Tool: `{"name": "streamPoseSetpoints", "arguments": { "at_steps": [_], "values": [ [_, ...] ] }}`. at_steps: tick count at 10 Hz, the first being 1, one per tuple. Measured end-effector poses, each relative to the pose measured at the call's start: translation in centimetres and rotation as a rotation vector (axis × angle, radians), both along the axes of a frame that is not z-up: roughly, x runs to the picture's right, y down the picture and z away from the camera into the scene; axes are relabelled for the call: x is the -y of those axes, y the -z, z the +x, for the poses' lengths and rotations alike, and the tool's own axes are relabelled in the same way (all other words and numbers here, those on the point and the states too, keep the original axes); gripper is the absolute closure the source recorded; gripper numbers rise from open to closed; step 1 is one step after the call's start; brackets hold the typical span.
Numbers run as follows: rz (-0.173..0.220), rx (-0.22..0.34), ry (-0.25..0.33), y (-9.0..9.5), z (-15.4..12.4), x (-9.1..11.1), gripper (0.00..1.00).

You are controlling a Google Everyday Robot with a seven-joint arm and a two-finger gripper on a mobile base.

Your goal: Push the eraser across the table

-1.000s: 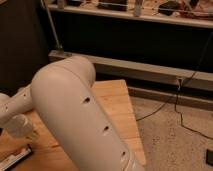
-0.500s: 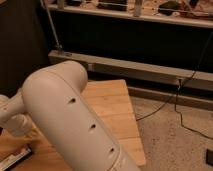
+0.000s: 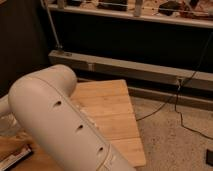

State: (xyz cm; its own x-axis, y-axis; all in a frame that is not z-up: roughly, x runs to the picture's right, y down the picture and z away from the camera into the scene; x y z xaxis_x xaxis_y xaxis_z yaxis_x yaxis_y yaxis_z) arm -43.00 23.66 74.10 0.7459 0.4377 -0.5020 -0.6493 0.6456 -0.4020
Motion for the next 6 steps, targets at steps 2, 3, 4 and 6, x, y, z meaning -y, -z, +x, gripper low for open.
{"name": "streamPoseSetpoints", "arguments": {
  "at_steps": [2, 3, 4, 6],
  "values": [
    [-0.014, 0.011, 0.003, -0.7, -1.1, 0.1, 1.00],
    [-0.019, 0.017, 0.008, -0.9, -1.6, 0.0, 1.00],
    [-0.029, 0.028, 0.014, -1.0, -2.4, -0.1, 1.00],
    [-0.035, 0.041, 0.038, -1.0, -3.3, -0.4, 1.00]
  ]
}}
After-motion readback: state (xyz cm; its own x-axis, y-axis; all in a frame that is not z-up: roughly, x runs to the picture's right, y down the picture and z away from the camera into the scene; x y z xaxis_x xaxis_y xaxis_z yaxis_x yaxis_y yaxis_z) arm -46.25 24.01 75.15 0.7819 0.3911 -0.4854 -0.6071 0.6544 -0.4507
